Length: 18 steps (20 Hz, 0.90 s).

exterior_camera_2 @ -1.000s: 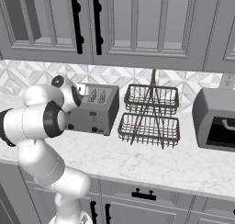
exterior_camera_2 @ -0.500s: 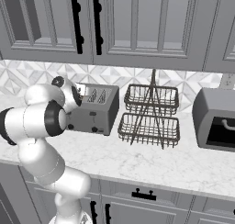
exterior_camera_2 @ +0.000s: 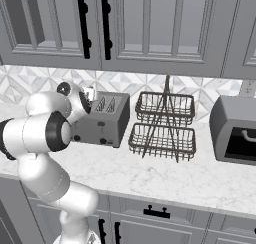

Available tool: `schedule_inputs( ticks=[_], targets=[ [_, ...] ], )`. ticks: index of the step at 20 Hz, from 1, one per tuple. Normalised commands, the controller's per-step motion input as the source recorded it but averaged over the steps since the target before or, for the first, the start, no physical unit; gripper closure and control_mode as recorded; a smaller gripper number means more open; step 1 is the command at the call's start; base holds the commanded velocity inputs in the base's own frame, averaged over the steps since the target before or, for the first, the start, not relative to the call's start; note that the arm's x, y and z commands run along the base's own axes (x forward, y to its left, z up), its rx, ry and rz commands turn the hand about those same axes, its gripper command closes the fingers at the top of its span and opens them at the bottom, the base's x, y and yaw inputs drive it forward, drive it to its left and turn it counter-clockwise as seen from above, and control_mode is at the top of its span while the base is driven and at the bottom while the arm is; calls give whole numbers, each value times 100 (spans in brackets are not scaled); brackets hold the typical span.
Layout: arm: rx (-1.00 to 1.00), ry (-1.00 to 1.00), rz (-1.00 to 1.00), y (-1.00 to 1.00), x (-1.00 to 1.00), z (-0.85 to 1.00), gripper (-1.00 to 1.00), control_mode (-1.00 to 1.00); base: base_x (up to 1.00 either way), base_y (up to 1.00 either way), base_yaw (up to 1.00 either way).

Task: Start the toaster. Once the lever pops up, take the bread to the plate on the dining counter.

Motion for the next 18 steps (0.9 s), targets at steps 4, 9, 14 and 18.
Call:
schedule_inputs(
  ticks=[4, 9, 14, 18],
  targets=[
    [0, -41, 0, 0, 0, 21, 100, -100, 0, 0, 0],
    [1, -43, 0, 7, -2, 24, 100, -100, 0, 0, 0],
    [2, -9, 7, 1, -35, 16, 100, -100, 0, 0, 0],
    [5, 11, 18, -1, -75, 39, 100, -100, 0, 0, 0]
  ],
)
